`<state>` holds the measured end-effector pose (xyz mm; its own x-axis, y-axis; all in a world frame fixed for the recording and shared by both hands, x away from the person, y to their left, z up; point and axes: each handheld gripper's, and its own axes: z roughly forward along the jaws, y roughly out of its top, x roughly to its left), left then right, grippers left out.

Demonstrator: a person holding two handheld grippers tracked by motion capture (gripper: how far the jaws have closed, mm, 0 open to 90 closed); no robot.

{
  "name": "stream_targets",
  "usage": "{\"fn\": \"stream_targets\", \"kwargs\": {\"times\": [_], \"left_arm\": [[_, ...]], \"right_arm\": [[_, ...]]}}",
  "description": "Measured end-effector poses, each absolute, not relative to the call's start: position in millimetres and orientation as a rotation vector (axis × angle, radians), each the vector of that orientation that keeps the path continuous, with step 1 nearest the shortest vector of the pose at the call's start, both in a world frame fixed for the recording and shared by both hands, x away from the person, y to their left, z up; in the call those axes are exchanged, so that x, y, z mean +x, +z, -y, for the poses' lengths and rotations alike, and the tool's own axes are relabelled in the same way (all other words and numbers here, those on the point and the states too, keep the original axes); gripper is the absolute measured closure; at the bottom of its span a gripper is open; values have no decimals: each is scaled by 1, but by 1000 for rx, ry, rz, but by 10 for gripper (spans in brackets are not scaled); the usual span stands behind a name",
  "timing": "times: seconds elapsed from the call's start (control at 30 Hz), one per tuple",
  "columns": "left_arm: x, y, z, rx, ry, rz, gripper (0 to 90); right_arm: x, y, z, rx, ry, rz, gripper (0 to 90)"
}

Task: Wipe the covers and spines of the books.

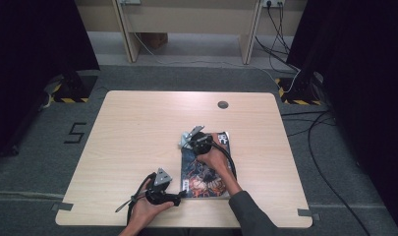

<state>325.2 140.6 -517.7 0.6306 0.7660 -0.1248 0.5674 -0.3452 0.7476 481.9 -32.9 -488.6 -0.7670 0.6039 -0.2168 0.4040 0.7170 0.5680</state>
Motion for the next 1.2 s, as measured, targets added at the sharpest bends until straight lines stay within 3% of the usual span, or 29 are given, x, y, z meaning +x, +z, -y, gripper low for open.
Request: {"fn": "stream_targets", "kwargs": {"times": [0.67, 1.2], "left_arm": [[324, -517, -140, 2053, 317, -1047, 204], [325, -517, -141, 2054, 316, -1044, 208]], "right_arm": [[444, -491, 53, 760, 826, -2578, 768], [410, -490, 92, 760, 890, -2656, 760]]}}
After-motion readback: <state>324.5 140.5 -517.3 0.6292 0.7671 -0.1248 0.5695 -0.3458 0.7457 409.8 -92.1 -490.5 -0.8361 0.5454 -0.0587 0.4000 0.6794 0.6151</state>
